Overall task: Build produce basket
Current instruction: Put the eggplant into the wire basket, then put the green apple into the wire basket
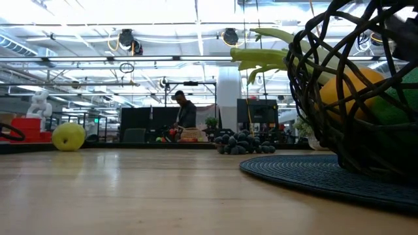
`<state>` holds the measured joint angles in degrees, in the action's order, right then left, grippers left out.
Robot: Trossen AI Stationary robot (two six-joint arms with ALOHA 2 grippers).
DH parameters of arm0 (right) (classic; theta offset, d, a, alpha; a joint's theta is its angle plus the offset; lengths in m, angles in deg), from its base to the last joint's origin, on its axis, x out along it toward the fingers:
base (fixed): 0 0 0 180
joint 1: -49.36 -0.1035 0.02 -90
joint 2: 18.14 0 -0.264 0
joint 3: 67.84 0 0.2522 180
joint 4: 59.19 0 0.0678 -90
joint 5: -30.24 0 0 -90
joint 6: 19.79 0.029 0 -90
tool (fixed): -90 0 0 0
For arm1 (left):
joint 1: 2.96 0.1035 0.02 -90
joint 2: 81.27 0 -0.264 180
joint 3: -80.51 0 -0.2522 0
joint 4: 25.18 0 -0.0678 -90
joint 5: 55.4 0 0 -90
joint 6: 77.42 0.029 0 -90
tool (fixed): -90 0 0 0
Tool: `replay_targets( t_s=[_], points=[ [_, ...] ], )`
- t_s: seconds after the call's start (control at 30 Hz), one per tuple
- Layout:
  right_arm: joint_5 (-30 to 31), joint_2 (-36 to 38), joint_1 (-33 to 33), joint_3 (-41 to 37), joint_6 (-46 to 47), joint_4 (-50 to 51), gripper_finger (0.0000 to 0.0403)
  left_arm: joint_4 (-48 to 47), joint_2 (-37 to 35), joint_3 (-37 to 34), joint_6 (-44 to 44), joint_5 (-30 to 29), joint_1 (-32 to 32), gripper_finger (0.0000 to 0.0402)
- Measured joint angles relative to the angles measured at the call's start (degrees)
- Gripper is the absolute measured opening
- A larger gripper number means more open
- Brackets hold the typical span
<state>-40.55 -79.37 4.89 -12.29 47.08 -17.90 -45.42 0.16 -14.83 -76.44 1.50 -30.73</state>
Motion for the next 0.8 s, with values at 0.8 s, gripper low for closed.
replay_targets(
  t_s=[0.8],
  points=[
    [-1.69, 0.02, 1.54, -0.31, -4.05, -5.94, 0.0127, -8.69, 0.02, 0.0, 0.0, -9.01, -0.04, 0.0239]
  ],
)
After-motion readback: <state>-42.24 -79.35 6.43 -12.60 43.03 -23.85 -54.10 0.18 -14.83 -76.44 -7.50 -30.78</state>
